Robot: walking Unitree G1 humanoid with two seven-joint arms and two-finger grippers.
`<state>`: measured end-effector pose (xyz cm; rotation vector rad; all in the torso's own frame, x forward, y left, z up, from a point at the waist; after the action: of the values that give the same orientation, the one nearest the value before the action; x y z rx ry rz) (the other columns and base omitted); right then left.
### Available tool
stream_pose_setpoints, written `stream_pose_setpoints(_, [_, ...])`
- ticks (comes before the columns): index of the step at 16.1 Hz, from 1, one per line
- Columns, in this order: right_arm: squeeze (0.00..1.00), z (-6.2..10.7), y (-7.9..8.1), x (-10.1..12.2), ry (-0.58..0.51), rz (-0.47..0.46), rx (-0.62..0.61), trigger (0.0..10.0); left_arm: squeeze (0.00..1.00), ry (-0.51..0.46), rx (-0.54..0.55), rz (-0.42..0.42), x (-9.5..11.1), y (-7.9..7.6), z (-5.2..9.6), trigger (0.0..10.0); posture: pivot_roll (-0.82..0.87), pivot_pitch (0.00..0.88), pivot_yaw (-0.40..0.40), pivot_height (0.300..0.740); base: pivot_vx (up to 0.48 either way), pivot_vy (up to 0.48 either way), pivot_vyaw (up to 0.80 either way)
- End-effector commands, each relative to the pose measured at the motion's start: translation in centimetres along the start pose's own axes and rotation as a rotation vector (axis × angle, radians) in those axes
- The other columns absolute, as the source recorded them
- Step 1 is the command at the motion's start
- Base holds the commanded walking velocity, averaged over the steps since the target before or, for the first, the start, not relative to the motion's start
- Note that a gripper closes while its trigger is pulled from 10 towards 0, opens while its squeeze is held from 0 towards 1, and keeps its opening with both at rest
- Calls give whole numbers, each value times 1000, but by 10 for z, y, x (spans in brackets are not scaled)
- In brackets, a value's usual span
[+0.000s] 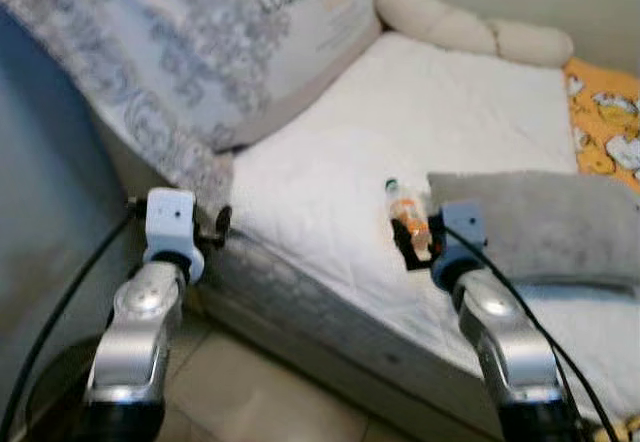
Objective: Clean up the room
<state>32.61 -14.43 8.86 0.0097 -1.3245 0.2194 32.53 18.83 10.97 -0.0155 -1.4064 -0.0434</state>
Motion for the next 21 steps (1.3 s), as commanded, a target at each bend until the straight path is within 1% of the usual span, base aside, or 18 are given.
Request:
stream_pose_setpoints(1, [1000,2,-14,-1,9,3,-44,10000,0,-6,-33,-1,2,-12,-2,10000,45,0,-54,740,390,0,0])
stream_pose_setpoints(7, [1000,2,-13,-2,12,13,-45,10000,0,-7,-38,-3,2,-12,-3,10000,45,0,-51,740,389,0,0])
stream_pose_setpoints(12, [1000,4,-13,-5,18,14,-46,10000,0,-1,-49,-12,-1,-14,0,10000,46,0,-51,740,387,0,0])
stream_pose_setpoints(15, [1000,12,-11,-6,7,10,-36,10000,0,-7,-55,-16,-2,-16,9,10000,83,0,-75,740,384,0,0])
stream_pose_setpoints(16, [1000,25,-13,-8,19,-14,-53,10000,0,5,-62,-18,-6,-15,23,10000,84,0,-79,740,0,0,0])
stream_pose_setpoints(17, [1000,27,-13,-9,23,-16,-52,10000,0,8,-70,-21,-8,-16,26,10000,82,0,-78,740,0,0,0])
stream_pose_setpoints(18, [1000,29,-15,-12,35,-16,-55,10000,0,39,-108,-39,-16,-20,32,10000,78,0,-77,740,0,0,0])
stream_pose_setpoints(19, [667,26,-20,-21,84,15,-78,10000,0,64,-134,-63,-21,-22,35,10000,79,0,-74,740,0,0,0])
stream_pose_setpoints(20, [31,21,-24,-26,124,47,-88,10000,0,73,-146,-70,-23,-23,34,10000,74,0,-68,740,0,0,0])
stream_pose_setpoints(21, [27,15,-26,-32,174,80,-73,10000,0,94,-179,-81,-23,-26,32,10000,71,0,-62,740,0,0,0])
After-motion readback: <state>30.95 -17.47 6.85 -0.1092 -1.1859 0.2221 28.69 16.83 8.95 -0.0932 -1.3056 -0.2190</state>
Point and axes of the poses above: a point about 5 cm out from each wrist's last joint towards the gripper, its own z axis pointing back from the gripper into the wrist, its own x axis along the axis of the wrist's last joint, y = z × x, the point moved 4 cm from there along -z, pointing out of the wrist towards the gripper, and after that the axes turned 5 degrees about z, right-handed, at the moved point
